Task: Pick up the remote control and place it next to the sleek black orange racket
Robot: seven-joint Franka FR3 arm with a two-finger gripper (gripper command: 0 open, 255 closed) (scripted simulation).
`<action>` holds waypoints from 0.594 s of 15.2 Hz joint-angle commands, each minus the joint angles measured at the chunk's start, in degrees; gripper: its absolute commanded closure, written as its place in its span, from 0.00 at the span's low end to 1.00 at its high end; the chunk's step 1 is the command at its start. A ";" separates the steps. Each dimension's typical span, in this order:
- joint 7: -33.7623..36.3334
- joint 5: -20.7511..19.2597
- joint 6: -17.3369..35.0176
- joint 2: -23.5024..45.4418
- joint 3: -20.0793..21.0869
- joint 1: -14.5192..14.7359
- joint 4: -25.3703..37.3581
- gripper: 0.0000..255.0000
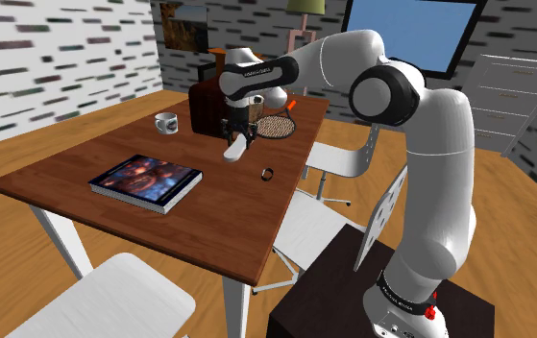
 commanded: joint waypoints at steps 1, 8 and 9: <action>0.04 0.01 -1.43 -0.11 0.03 0.06 1.33 1.00; -7.13 0.78 -1.29 -1.74 -2.07 -4.94 -0.32 1.00; -8.34 0.91 -1.24 -1.81 -2.44 -5.77 -0.42 1.00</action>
